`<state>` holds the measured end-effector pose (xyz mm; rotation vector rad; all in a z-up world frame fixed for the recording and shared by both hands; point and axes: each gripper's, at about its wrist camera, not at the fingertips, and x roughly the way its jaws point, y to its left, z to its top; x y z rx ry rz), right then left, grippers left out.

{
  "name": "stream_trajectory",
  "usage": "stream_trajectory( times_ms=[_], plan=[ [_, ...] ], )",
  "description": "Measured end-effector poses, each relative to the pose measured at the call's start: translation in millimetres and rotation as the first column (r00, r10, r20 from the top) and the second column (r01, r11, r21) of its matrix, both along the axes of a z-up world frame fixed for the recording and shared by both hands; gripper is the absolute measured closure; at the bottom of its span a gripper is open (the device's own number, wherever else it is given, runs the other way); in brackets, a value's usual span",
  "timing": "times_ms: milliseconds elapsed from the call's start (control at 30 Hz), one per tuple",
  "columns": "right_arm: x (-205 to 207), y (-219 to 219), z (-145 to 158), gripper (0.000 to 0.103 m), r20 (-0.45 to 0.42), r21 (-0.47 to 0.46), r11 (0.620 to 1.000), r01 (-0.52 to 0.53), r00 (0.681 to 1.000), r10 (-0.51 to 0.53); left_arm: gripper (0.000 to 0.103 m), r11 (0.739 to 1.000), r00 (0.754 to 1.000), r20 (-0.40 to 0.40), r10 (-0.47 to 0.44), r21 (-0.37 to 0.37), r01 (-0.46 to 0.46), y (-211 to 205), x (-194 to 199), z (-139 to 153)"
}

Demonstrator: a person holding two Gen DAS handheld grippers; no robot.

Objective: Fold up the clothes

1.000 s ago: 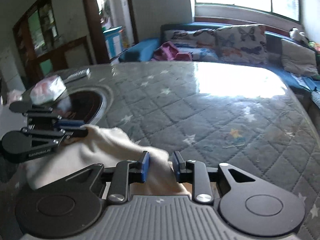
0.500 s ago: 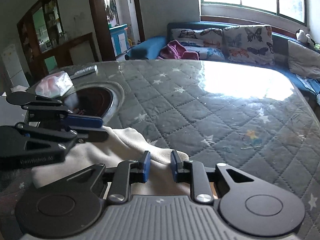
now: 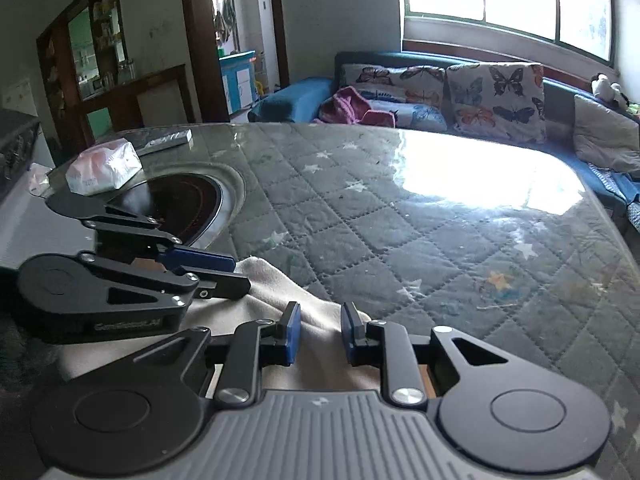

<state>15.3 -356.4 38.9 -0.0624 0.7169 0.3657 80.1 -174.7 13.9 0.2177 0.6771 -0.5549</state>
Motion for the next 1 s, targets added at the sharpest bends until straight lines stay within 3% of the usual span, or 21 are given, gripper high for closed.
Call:
stream_trajectory(
  times_ms=[300, 433, 633, 900, 1000],
  plan=[
    [-43.5, -16.0, -1.7, 0.083, -0.012, -0.003, 0.999, 0.043, 0.999, -0.043, 0.083, 1.000, 1.000, 0.020, 0.011, 0.009, -0.011, -2.5, -4.2, -1.2],
    [-43.2, -25.0, -8.0, 0.086, -0.017, 0.002, 0.998, 0.062, 0.998, -0.062, 0.083, 1.000, 0.999, 0.026, 0.024, 0.012, -0.024, -2.0, -6.5, -2.0],
    [-34.4, -24.3, -11.1, 0.086, -0.004, -0.081, 0.996, 0.040, 0.999, -0.040, 0.082, 0.998, 0.998, 0.030, 0.055, 0.007, -0.056, -0.8, -10.4, -2.5],
    [-29.2, -26.3, 1.3, 0.086, 0.027, -0.012, 0.999, 0.044, 0.999, -0.044, 0.082, 0.998, 0.998, 0.023, 0.060, -0.023, -0.059, 6.4, -15.7, 7.3],
    [-20.0, -20.7, -1.6, 0.086, 0.022, -0.029, 0.999, 0.038, 0.999, -0.037, 0.082, 0.997, 0.997, 0.014, 0.074, -0.029, -0.074, 14.0, -21.9, 9.5]
  ],
)
